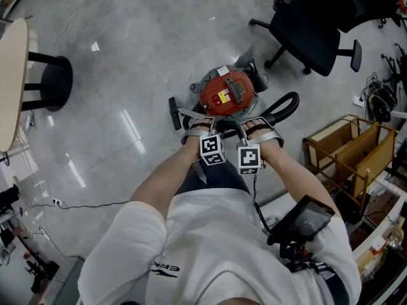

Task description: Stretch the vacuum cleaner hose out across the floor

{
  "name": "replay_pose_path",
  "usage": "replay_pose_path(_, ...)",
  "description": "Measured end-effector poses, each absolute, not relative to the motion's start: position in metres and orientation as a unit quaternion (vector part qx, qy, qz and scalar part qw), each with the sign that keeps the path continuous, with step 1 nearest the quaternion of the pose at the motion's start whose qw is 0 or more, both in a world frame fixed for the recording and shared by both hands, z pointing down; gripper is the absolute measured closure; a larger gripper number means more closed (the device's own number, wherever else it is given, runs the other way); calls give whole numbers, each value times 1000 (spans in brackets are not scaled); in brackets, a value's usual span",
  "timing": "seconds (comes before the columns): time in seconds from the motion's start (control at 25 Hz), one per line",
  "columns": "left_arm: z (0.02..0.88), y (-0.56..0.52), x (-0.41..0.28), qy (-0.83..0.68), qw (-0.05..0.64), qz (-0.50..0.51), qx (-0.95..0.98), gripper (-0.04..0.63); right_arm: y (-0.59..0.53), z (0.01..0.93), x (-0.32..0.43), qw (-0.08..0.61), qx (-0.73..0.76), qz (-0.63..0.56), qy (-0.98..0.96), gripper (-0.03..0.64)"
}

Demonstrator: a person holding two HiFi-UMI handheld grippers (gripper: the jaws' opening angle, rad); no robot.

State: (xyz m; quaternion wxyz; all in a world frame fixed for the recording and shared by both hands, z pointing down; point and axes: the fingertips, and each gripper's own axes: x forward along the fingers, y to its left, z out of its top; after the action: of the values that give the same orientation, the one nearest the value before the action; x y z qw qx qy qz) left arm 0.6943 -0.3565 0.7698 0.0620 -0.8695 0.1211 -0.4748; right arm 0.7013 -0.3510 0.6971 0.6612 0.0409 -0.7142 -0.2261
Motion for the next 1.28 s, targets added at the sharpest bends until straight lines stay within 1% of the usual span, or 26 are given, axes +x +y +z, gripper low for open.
replay_pose_path(0.2, 776, -356, 698, 119, 45, -481, -867, 451, -351, 702, 706, 658, 39, -220, -719, 474)
replay_pose_path(0.4, 771, -357, 690, 129, 35, -477, -869, 451, -353, 696, 700, 642, 43, -211, -736, 472)
replay_pose_path(0.6, 772, -360, 682, 137, 26, -483, -865, 451, -368, 697, 722, 666, 56, -190, -719, 457)
replay_pose_path(0.76, 773, -359, 675, 141, 25, -486, -862, 451, -375, 700, 742, 688, 42, -202, -696, 456)
replay_pose_path(1.0, 770, -353, 660, 149, 25, -487, -860, 451, -367, 692, 725, 682, 30, -213, -699, 454)
replay_pose_path(1.28, 755, -346, 630, 161, 22, -482, -861, 451, -357, 668, 688, 651, 20, -234, -722, 451)
